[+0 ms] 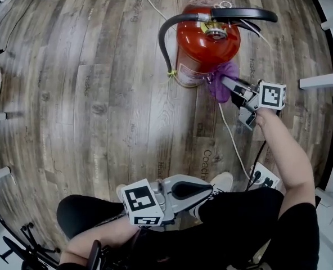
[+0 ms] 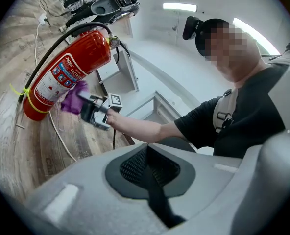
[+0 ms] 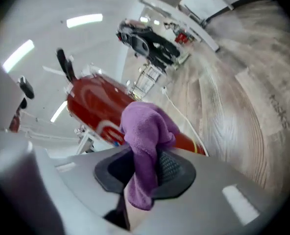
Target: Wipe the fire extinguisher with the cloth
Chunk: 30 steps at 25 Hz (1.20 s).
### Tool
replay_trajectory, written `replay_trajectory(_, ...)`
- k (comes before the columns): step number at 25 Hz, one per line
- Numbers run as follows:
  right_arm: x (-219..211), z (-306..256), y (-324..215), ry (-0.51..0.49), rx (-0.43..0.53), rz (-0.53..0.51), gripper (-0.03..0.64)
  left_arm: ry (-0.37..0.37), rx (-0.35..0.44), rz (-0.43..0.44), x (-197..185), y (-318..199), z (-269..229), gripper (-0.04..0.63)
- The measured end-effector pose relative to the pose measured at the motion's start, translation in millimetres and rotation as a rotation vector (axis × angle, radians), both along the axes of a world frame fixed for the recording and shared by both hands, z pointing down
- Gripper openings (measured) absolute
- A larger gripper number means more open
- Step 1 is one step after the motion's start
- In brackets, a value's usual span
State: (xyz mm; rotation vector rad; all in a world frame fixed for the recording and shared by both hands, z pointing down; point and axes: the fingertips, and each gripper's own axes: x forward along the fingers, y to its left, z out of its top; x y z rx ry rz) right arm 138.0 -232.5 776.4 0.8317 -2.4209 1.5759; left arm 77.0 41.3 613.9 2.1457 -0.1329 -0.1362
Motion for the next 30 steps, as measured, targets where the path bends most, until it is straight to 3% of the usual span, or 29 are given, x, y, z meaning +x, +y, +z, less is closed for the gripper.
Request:
replay_trajectory(3, 16.9, -98.0, -38.9, -0.190, 0.195, 0.101, 0.087, 0.009, 0.005, 0.016, 3.5, 0.9, -2.0, 0.000)
replay_trajectory(5, 16.9, -149.7, -51.8, -0.284, 0.291, 0.100, 0.087, 0.013, 0.007, 0.027, 5.9, 1.6, -2.8, 0.000)
replay_trajectory(8, 4.9, -182.2, -57.7, -0.361, 0.339, 0.048, 0.087, 0.014, 0.010, 0.027, 6.1, 1.2, -3.1, 0.000)
replay_trajectory(16, -16.9, -82.5, -65.9, -0.250, 0.196, 0.021, 0.086, -0.002, -0.013, -0.018, -3.6, -3.8, 1.9, 0.000)
replay_trajectory(24, -5.0, 115.8, -66.5, 0.022, -0.181, 0.151, 0.084, -0.035, -0.046, -0.053, -6.7, -6.0, 13.8, 0.000)
replay_trajectory(27, -2.8, 150.4, -55.0, 0.132, -0.235, 0.121, 0.086, -0.046, -0.057, -0.067, -8.4, -7.6, 17.3, 0.000)
replay_trajectory(30, -2.6, 155.3, -52.9, 0.121, -0.246, 0.116, 0.086, -0.058, -0.067, -0.078, -11.9, -9.1, 21.4, 0.000)
